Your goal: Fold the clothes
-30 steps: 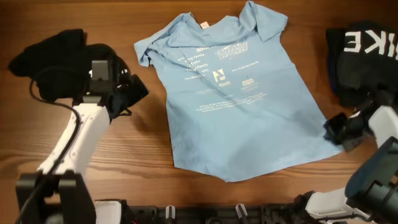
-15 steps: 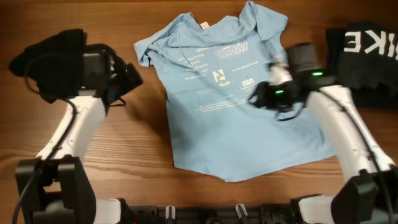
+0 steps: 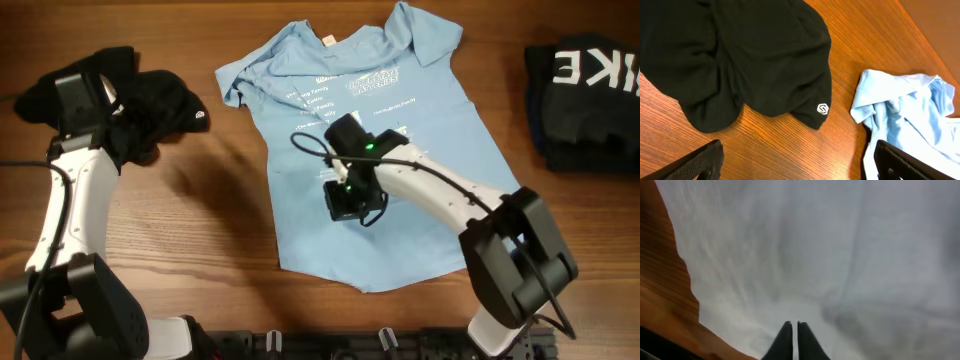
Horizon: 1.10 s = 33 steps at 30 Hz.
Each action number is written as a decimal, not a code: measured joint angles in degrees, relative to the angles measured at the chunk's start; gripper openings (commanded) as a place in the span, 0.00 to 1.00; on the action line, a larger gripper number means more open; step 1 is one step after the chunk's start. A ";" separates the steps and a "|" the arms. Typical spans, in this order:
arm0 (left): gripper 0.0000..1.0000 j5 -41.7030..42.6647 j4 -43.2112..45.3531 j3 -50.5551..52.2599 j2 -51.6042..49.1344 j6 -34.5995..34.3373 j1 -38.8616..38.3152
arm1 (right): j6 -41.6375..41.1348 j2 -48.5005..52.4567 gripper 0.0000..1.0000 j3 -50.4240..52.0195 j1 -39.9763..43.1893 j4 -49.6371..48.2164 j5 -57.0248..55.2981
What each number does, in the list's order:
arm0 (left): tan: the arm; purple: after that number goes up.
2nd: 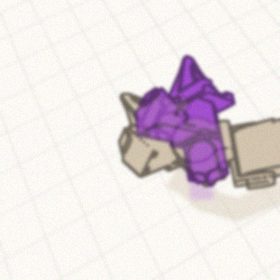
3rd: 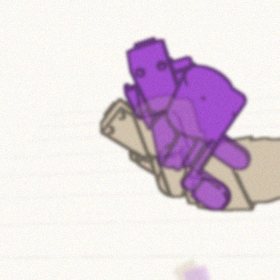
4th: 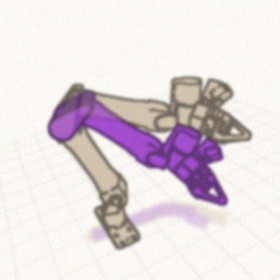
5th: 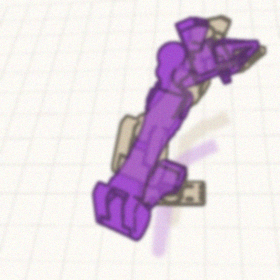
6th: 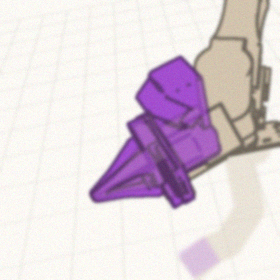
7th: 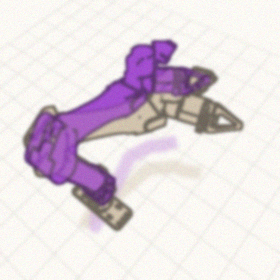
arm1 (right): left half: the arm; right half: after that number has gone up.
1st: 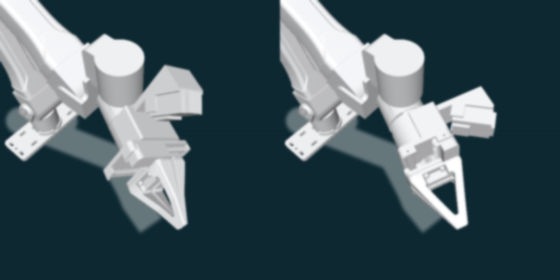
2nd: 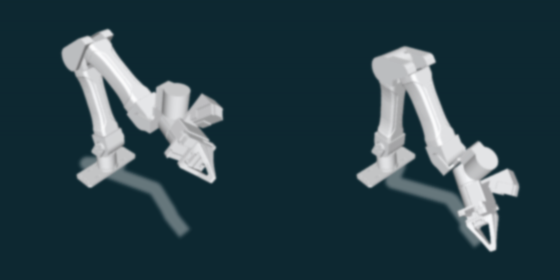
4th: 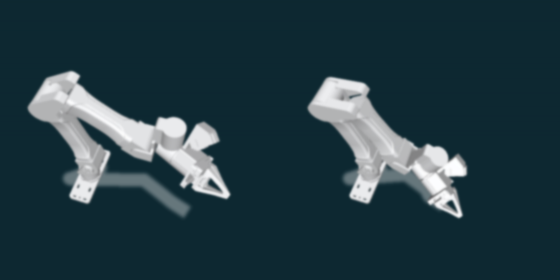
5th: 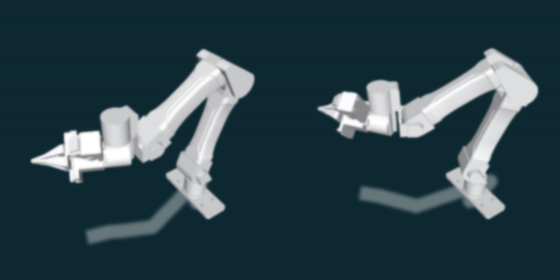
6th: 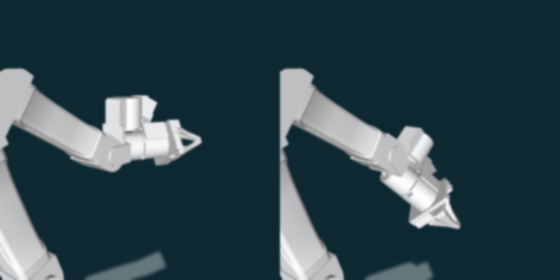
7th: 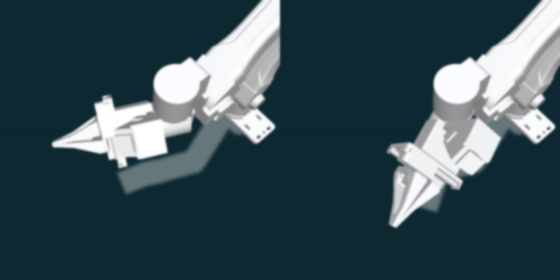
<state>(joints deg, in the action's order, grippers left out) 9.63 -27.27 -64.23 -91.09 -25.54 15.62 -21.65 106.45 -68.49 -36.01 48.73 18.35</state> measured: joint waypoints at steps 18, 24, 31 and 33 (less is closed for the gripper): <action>0.97 0.98 0.13 -0.02 0.00 0.00 2.03 | 0.66 5.01 0.04 -0.55 -8.02 2.01 -10.93; 0.99 0.94 2.03 -0.02 0.00 -0.13 2.82 | 5.68 5.42 0.04 -1.22 -14.49 3.30 -13.38; 0.99 1.03 2.47 -0.02 -0.02 -3.30 11.45 | 8.59 5.90 0.04 -1.33 -21.64 7.76 -13.09; 0.97 1.40 2.45 -0.02 0.00 -3.82 13.62 | 8.94 6.14 0.04 -1.31 -22.95 9.14 -12.31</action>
<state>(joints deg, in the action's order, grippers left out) 11.03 -24.82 -64.25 -91.09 -29.36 29.23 -12.71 112.60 -69.80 -58.96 57.87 6.04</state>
